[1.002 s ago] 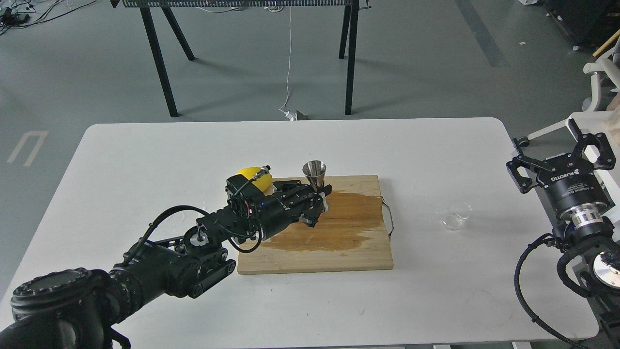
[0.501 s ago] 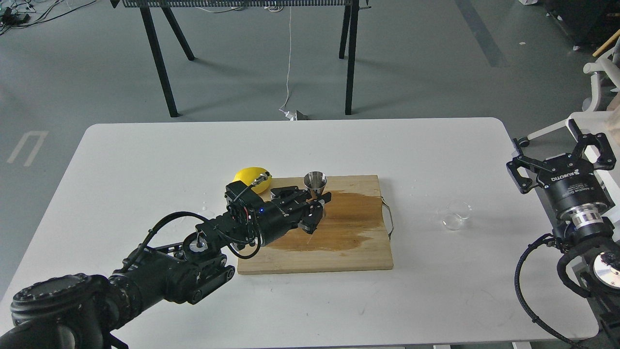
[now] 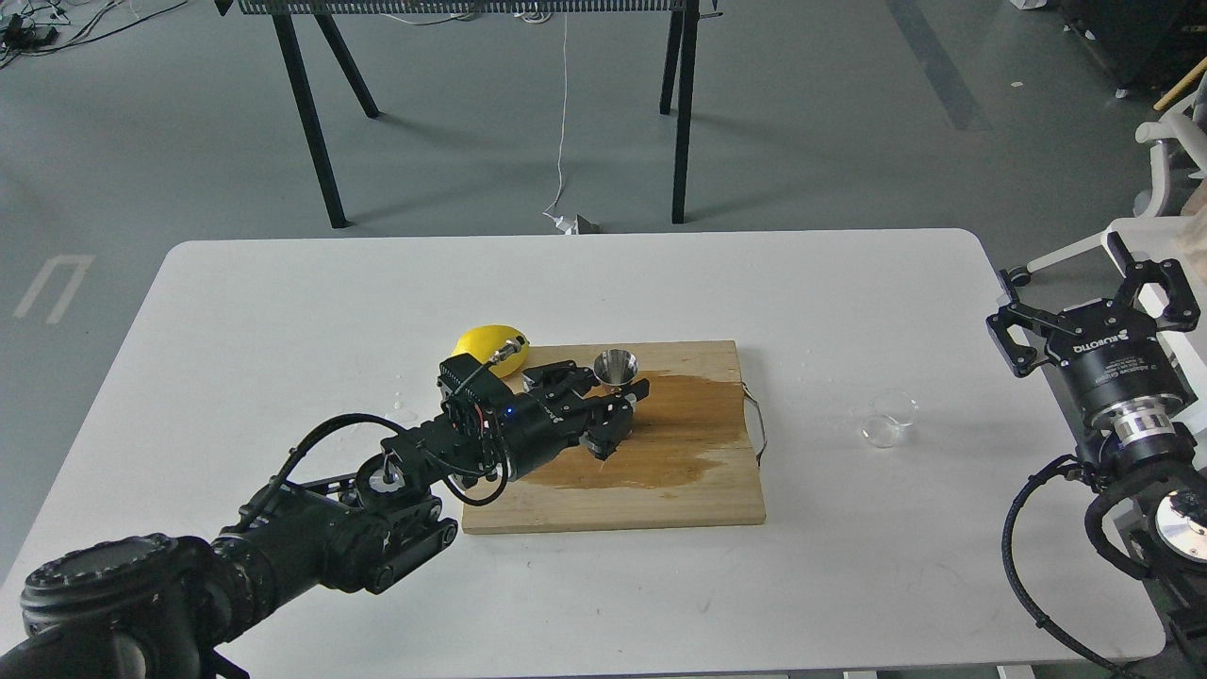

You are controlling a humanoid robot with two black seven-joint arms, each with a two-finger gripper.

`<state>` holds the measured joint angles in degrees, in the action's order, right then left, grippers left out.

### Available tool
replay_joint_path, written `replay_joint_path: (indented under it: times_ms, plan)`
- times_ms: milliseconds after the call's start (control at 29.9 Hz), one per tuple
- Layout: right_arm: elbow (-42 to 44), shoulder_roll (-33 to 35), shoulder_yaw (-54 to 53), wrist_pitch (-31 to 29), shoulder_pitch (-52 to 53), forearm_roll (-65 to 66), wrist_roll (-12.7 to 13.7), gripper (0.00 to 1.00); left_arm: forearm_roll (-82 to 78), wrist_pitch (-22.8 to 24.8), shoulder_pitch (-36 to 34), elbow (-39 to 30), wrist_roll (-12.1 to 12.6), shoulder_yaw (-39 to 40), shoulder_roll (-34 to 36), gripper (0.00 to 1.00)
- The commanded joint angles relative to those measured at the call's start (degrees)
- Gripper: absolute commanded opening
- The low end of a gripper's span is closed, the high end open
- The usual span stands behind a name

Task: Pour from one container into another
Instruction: 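Lower the held jigger onto the middle of the cutting board, then set the jigger upright on the board and open the left gripper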

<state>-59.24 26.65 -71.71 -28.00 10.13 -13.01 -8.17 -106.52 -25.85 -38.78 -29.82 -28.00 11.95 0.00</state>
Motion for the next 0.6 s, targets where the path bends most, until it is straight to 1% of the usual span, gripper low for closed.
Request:
replay_joint_path:
  times_ms: [0, 234, 334, 568]
  plan:
    - [0.0, 0.1, 0.0, 0.0, -0.1, 0.0, 0.0, 0.99, 0.0, 0.0, 0.4, -0.2, 0.0, 0.0, 0.0, 0.62]
    - [0.0, 0.1, 0.0, 0.0, 0.0, 0.0, 0.0, 0.99, 1.2, -0.1, 0.4, -0.3, 0.0, 0.1, 0.0, 0.77]
    - [0.0, 0.1, 0.0, 0.0, -0.1, 0.0, 0.0, 0.99, 1.5, -0.1, 0.4, -0.3, 0.0, 0.1, 0.0, 0.80]
    - [0.0, 0.1, -0.1, 0.0, -0.5, 0.0, 0.0, 0.99, 1.6, -0.1, 0.8, -0.3, 0.0, 0.0, 0.0, 0.81]
